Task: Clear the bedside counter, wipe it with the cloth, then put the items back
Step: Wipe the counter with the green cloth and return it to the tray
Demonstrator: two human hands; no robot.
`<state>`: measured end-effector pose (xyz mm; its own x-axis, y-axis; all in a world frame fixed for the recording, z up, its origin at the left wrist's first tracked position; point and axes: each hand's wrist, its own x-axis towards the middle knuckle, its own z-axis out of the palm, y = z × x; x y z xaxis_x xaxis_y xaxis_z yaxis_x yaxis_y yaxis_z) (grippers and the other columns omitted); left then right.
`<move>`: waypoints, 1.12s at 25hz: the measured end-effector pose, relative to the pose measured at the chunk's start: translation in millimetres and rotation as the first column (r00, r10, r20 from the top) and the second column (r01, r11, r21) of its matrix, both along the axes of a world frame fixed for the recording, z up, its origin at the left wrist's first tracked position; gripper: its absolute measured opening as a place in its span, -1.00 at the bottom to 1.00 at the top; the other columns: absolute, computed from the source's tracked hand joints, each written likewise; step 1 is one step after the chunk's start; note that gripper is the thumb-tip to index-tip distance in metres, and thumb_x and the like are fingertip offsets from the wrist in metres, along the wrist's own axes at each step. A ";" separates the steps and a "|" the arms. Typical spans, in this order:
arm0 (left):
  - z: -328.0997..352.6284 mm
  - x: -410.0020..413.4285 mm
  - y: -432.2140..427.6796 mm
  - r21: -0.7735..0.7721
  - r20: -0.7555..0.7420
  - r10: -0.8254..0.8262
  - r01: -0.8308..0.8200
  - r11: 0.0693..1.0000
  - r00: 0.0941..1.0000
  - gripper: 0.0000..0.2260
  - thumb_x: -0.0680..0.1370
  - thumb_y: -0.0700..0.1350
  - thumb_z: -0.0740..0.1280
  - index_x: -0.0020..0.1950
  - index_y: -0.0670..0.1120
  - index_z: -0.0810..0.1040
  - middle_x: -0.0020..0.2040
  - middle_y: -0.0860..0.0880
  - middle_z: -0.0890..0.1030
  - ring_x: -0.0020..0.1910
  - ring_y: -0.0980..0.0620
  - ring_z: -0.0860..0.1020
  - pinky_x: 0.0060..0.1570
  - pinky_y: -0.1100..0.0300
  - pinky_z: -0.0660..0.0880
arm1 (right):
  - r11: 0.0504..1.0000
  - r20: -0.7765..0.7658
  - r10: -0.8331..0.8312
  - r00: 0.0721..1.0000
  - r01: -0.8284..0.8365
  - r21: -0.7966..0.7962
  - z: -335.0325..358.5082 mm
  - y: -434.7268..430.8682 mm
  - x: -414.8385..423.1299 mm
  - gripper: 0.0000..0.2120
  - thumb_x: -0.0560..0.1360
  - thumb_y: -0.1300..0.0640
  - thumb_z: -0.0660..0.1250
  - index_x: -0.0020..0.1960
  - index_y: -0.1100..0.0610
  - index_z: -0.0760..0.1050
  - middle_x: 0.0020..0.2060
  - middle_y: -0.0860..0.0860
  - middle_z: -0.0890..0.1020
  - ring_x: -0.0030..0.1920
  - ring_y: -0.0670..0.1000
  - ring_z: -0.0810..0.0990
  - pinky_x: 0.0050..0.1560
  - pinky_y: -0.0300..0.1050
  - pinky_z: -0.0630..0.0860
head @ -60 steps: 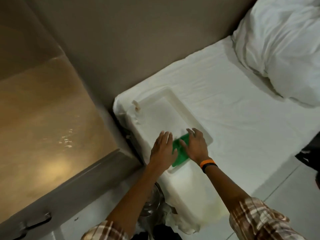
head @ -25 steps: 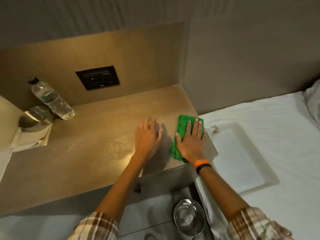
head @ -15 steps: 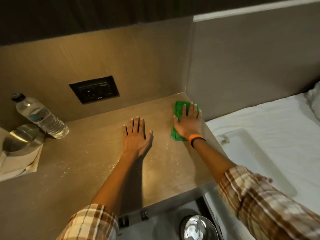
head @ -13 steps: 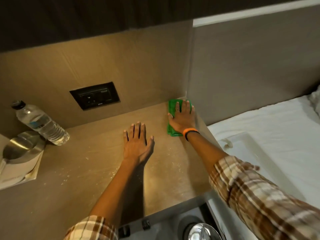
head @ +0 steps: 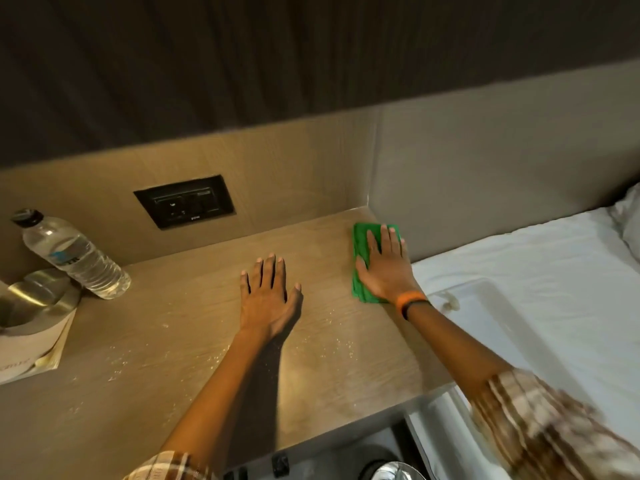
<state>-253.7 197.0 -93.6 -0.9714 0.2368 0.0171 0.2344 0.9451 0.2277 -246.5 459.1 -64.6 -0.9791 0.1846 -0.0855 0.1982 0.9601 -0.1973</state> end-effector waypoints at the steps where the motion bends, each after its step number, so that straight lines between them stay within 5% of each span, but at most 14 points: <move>1: -1.3 -0.8 -0.6 -0.001 0.003 0.002 -0.002 1.000 1.000 -0.33 0.61 0.29 -0.17 0.66 0.00 -0.09 0.67 -0.03 -0.09 0.64 -0.04 -0.18 0.58 -0.18 -0.19 | 0.999 0.010 -0.032 0.999 0.032 -0.021 7.6 -6.7 -23.7 -0.32 0.66 -0.15 0.00 0.66 0.16 -0.04 0.64 0.23 -0.09 0.65 0.21 -0.15 0.64 0.20 -0.13; 6: -1.8 -2.4 0.3 -0.020 -0.009 0.008 -0.008 1.000 1.000 -0.33 0.62 0.28 -0.14 0.66 0.00 -0.09 0.67 -0.03 -0.09 0.64 -0.06 -0.18 0.58 -0.20 -0.20 | 0.999 0.048 -0.014 0.999 0.012 0.036 8.0 -15.6 -81.2 -0.32 0.66 -0.13 0.02 0.66 0.17 -0.04 0.65 0.18 -0.07 0.66 0.20 -0.13 0.62 0.24 -0.15; 12: 7.7 2.7 -1.2 -0.002 0.018 0.001 -0.001 1.000 1.000 -0.34 0.63 0.28 -0.10 0.66 0.00 -0.09 0.67 -0.02 -0.10 0.64 -0.05 -0.18 0.58 -0.19 -0.20 | 0.874 0.015 0.467 0.884 -0.464 0.145 8.4 -2.4 -25.3 -0.34 0.64 -0.18 0.01 0.67 -0.01 -0.08 0.66 0.00 -0.04 0.67 0.04 -0.09 0.65 0.08 -0.10; 16: 8.5 3.9 -0.5 0.000 0.017 0.006 -0.006 1.000 1.000 -0.33 0.61 0.29 -0.10 0.66 0.01 -0.07 0.67 -0.02 -0.07 0.64 -0.05 -0.16 0.58 -0.18 -0.20 | 0.956 -0.069 0.283 0.957 -0.276 0.097 -2.9 26.4 82.8 -0.29 0.58 -0.21 0.05 0.66 0.01 0.03 0.66 0.04 0.02 0.67 0.06 -0.05 0.66 0.06 -0.10; 21: 4.5 1.4 3.2 -0.012 0.017 0.028 -0.028 1.000 0.999 -0.33 0.60 0.27 -0.09 0.65 0.00 -0.05 0.67 -0.03 -0.07 0.64 -0.08 -0.15 0.57 -0.17 -0.23 | 0.997 -0.057 -0.054 0.997 0.057 0.057 -10.1 -43.8 163.5 -0.20 0.54 -0.33 -0.17 0.64 0.10 -0.18 0.62 0.18 -0.18 0.64 0.21 -0.24 0.62 0.27 -0.19; 25: 31.5 -16.3 2.7 0.036 0.170 0.016 -0.023 0.999 0.985 -0.48 0.66 0.16 0.05 0.56 -0.04 0.25 0.62 -0.11 0.19 0.60 -0.14 0.11 0.54 -0.19 -0.03 | 0.996 -0.039 0.079 0.996 -0.080 -0.035 -3.2 -158.8 144.6 -0.17 0.56 -0.32 -0.07 0.65 0.15 -0.11 0.62 0.25 -0.17 0.63 0.28 -0.23 0.58 0.36 -0.22; 28: 56.9 -4.1 4.5 0.204 0.072 0.028 -0.042 0.978 0.997 -0.60 0.67 0.03 0.08 0.40 -0.14 0.45 0.45 -0.20 0.45 0.44 -0.21 0.38 0.49 -0.16 0.13 | 0.950 -0.048 0.213 0.976 -0.219 -0.222 15.7 -187.0 116.5 -0.27 0.61 -0.16 0.09 0.66 0.10 -0.07 0.65 0.16 -0.07 0.66 0.19 -0.13 0.62 0.27 -0.11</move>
